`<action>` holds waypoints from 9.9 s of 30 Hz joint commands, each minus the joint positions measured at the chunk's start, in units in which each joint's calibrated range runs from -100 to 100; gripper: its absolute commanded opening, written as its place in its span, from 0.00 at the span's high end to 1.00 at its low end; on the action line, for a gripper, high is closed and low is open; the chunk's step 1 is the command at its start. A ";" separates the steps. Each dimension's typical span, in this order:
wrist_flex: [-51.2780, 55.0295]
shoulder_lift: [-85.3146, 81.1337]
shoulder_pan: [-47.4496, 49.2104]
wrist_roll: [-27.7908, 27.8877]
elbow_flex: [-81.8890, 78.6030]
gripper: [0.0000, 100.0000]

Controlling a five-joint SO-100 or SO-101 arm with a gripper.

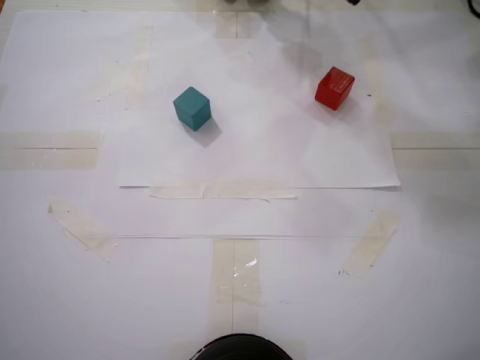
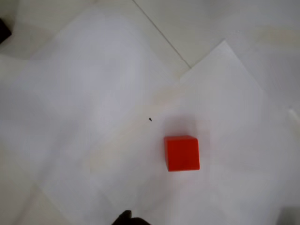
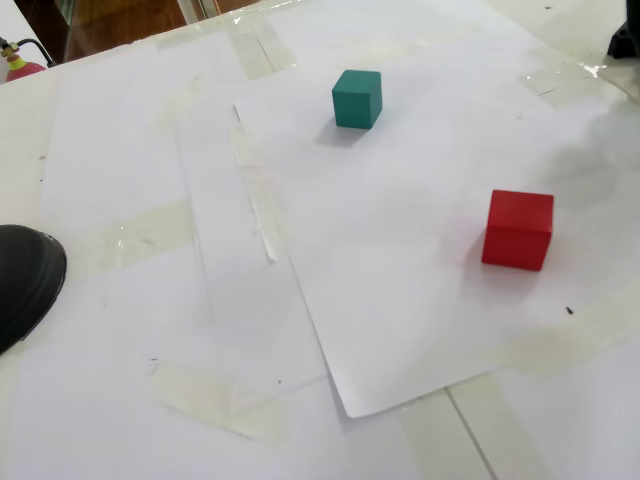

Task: Put the red cube on the top of the blue cube.

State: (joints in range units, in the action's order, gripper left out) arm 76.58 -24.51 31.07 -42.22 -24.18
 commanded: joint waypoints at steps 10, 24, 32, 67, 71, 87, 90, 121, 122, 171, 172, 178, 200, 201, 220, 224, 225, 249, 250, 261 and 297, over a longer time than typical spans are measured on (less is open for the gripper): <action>9.24 21.68 -1.85 4.35 25.31 0.99; 5.81 23.74 -4.27 5.76 24.77 0.98; -0.22 25.54 -5.40 6.50 24.40 0.98; -8.54 21.77 -4.42 5.47 10.06 0.73; -3.07 21.25 -3.44 3.57 13.33 0.68; -7.80 23.40 -0.03 2.15 12.33 0.60; -9.27 24.34 -0.26 2.78 11.60 0.61; -18.32 26.66 -2.76 3.66 -0.56 0.69; -18.65 26.66 -2.76 3.66 -0.75 0.70; -11.80 17.90 -2.30 1.42 1.62 0.90; -10.25 16.96 -2.76 1.95 2.07 0.90; -2.99 12.24 -5.93 4.00 2.61 0.90; 5.08 4.34 -27.36 15.53 0.80 0.90; 4.83 4.34 -28.49 16.21 0.80 0.90; 2.14 18.25 -37.27 23.10 14.14 0.90; 2.47 21.85 -37.65 23.74 18.77 0.90; 2.47 22.54 -37.88 23.79 19.32 0.90; 2.23 35.07 -42.65 26.57 30.58 0.90; 2.06 35.33 -42.65 26.62 30.58 0.90; 0.35 36.53 -42.73 26.67 30.94 0.90; 0.92 36.61 -42.20 25.93 29.58 0.77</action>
State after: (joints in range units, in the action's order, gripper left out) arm 76.58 14.36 -11.04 -15.80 3.03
